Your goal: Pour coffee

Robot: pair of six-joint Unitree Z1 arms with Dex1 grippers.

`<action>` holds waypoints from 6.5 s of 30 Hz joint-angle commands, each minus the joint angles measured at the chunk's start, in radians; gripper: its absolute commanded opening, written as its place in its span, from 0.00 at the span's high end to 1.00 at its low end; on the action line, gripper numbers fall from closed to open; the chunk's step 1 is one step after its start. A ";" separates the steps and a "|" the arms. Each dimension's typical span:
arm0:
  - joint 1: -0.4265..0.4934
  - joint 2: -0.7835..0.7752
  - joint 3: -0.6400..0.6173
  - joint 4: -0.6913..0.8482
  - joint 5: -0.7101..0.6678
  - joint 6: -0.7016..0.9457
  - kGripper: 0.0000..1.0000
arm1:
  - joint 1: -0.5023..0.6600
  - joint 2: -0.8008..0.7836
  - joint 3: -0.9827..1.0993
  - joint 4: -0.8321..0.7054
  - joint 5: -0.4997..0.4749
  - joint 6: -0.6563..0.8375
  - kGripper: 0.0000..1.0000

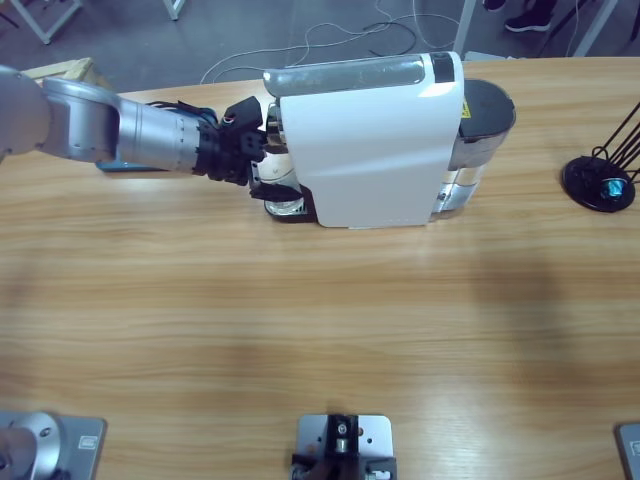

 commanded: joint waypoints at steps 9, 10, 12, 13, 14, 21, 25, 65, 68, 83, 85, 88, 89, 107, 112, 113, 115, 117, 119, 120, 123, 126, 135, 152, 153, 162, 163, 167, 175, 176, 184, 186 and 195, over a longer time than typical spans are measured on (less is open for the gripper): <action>0.114 -0.107 0.134 -0.011 -0.068 -0.012 0.02 | 0.013 0.016 0.032 -0.034 0.010 0.004 0.00; 0.124 -0.117 0.146 -0.011 -0.064 -0.012 0.02 | 0.013 0.017 0.029 -0.035 0.011 0.004 0.00; 0.140 -0.147 0.172 -0.011 -0.051 -0.012 0.02 | 0.013 0.018 0.026 -0.036 0.012 0.004 0.00; 0.147 -0.166 0.184 -0.010 -0.051 -0.012 0.02 | 0.013 0.018 0.025 -0.038 0.012 0.004 0.00; 0.149 -0.187 0.202 -0.010 -0.052 -0.012 0.02 | 0.013 0.020 0.024 -0.041 0.012 0.004 0.00; 0.120 -0.445 0.386 0.007 0.027 -0.115 0.01 | -0.022 0.141 -0.191 -0.031 0.016 -0.083 0.00; 0.097 -0.582 0.371 0.093 0.102 -0.331 0.00 | -0.141 0.317 -0.438 -0.006 0.017 -0.114 0.00; 0.005 -0.632 0.343 0.176 0.295 -0.635 0.00 | -0.342 1.008 -1.019 0.225 0.258 -0.259 1.00; 0.005 -0.627 0.342 0.175 0.294 -0.635 0.00 | -0.342 1.006 -1.017 0.225 0.257 -0.259 1.00; 0.005 -0.617 0.345 0.169 0.295 -0.635 0.00 | -0.317 1.004 -0.896 0.188 0.275 -0.249 1.00; 0.005 -0.617 0.345 0.169 0.295 -0.635 0.00 | -0.317 0.979 -0.896 0.164 0.259 -0.249 1.00; 0.005 -0.617 0.345 0.169 0.295 -0.635 0.00 | -0.317 0.881 -0.958 0.133 0.203 -0.249 0.97; 0.005 -0.617 0.344 0.169 0.295 -0.635 0.00 | -0.315 0.855 -0.994 0.152 0.183 -0.248 0.44; 0.004 -0.614 0.326 0.157 0.301 -0.598 0.00 | -0.259 0.760 -0.962 0.348 0.298 -0.127 0.00; 0.001 -0.616 0.328 0.157 0.300 -0.597 0.00 | -0.257 0.795 -0.965 0.344 0.266 -0.119 0.00; 0.001 -0.615 0.327 0.157 0.300 -0.597 0.00 | -0.257 0.807 -0.971 0.345 0.264 -0.116 0.00; 0.001 -0.615 0.327 0.157 0.300 -0.596 0.00 | -0.257 0.811 -0.988 0.346 0.262 -0.114 0.00; 0.000 -0.613 0.327 0.157 0.302 -0.597 0.00 | -0.257 0.808 -1.001 0.347 0.259 -0.115 0.19; 0.000 -0.609 0.325 0.157 0.303 -0.596 0.00 | -0.259 0.818 -1.008 0.345 0.264 -0.154 0.79; 0.001 -0.607 0.325 0.157 0.302 -0.596 0.00 | -0.265 0.832 -1.018 0.343 0.269 -0.195 0.99; 0.000 -0.603 0.327 0.157 0.300 -0.597 0.00 | -0.291 0.887 -1.085 0.335 0.290 -0.256 1.00; 0.000 -0.596 0.327 0.157 0.300 -0.598 0.00 | -0.302 0.951 -1.144 0.366 0.332 -0.257 1.00; -0.001 -0.570 0.322 0.156 0.299 -0.597 0.00 | -0.313 0.983 -1.124 0.354 0.290 -0.259 1.00; -0.006 -0.557 0.322 0.146 0.297 -0.598 0.00 | -0.323 1.032 -1.097 0.315 0.268 -0.285 1.00; -0.006 -0.557 0.322 0.146 0.297 -0.598 0.00 | -0.325 1.032 -1.097 0.315 0.267 -0.285 1.00; -0.006 -0.554 0.322 0.146 0.297 -0.598 0.00 | -0.331 1.037 -1.075 0.313 0.239 -0.285 1.00; -0.006 -0.554 0.322 0.146 0.297 -0.598 0.00 | -0.332 1.038 -1.070 0.310 0.240 -0.285 1.00; -0.006 -0.554 0.323 0.146 0.295 -0.598 0.00 | -0.341 1.039 -1.060 0.298 0.240 -0.287 1.00; -0.007 -0.536 0.323 0.141 0.294 -0.598 0.00 | -0.340 1.040 -1.063 0.287 0.250 -0.300 1.00; -0.007 -0.534 0.324 0.140 0.294 -0.598 0.00 | -0.338 1.040 -1.063 0.287 0.249 -0.300 1.00; -0.011 -0.532 0.324 0.139 0.294 -0.598 0.00 | -0.318 0.985 -1.099 0.298 0.239 -0.298 1.00; -0.013 -0.532 0.323 0.139 0.294 -0.599 0.00 | -0.313 0.986 -1.085 0.299 0.246 -0.298 1.00; -0.013 -0.528 0.324 0.139 0.298 -0.598 0.00 | -0.296 0.997 -1.070 0.302 0.250 -0.292 1.00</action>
